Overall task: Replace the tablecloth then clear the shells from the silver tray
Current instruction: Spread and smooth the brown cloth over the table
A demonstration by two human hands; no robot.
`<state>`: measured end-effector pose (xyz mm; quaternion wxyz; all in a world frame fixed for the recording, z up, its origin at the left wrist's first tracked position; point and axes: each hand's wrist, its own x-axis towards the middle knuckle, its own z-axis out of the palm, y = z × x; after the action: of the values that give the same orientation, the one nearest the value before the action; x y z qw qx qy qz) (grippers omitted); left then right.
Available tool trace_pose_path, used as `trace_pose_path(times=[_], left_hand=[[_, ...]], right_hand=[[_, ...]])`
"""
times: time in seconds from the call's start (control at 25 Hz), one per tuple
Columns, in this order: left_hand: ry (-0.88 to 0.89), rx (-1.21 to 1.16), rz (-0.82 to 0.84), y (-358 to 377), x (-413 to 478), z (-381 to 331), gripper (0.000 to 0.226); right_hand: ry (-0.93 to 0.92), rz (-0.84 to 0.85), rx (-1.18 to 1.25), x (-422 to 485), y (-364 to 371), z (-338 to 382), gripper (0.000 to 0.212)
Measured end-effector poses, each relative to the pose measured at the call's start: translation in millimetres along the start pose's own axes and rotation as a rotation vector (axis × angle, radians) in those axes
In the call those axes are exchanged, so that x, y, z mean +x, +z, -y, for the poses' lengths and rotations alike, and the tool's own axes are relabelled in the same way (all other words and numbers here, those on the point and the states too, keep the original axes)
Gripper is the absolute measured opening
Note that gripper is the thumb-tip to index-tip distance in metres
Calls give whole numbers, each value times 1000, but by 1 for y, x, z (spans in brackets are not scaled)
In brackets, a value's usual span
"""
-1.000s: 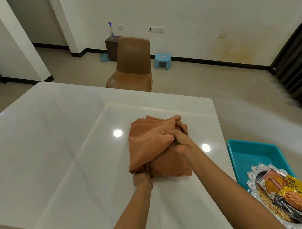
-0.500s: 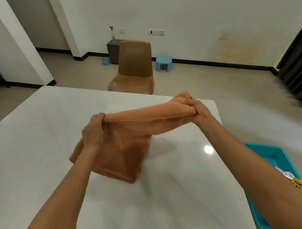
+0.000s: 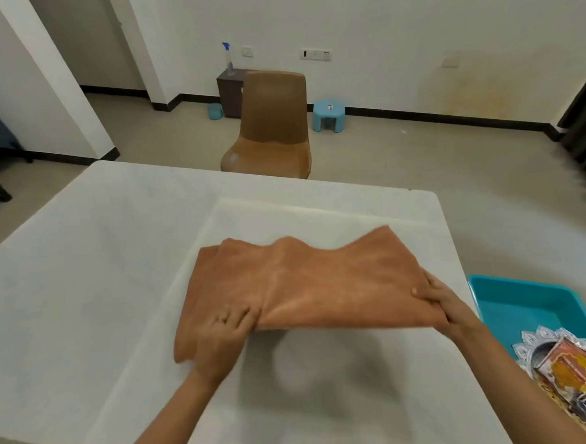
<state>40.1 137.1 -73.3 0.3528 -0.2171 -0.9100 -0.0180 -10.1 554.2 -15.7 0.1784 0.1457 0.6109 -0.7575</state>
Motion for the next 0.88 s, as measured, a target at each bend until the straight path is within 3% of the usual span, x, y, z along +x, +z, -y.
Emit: trace_pose_path(times=[0.08, 0.16, 0.24, 0.36, 0.44, 0.52, 0.56, 0.68, 0.76, 0.88], left_hand=[[151, -117, 208, 16, -38, -33, 34], [298, -262, 403, 25, -63, -55, 25], [340, -384, 549, 22, -62, -59, 17], [124, -557, 684, 11, -25, -40, 43], [-152, -583, 562, 19, -3, -19, 55], [-408, -460, 431, 34, 12, 9, 61], [-474, -408, 467, 40, 19, 21, 67], [-355, -346, 734, 57, 30, 41, 82], [-379, -339, 863, 62, 32, 34, 88], [-594, -279, 897, 60, 22, 8, 89]], right_hand=[[198, -82, -220, -14, -25, -38, 89], [292, -105, -514, -20, -41, -62, 77], [258, -236, -702, -21, -48, -77, 62], [-17, -772, -1078, -14, -47, -81, 46], [-123, -901, -1195, -13, -25, -77, 38], [-23, -769, -1201, -13, 20, -84, 52], [114, -670, -1187, -14, 46, -95, 70], [415, -412, -1080, -11, 106, -135, 110], [446, -408, -1104, 0, 114, -147, 119], [314, -473, -1286, 24, 91, -138, 113]])
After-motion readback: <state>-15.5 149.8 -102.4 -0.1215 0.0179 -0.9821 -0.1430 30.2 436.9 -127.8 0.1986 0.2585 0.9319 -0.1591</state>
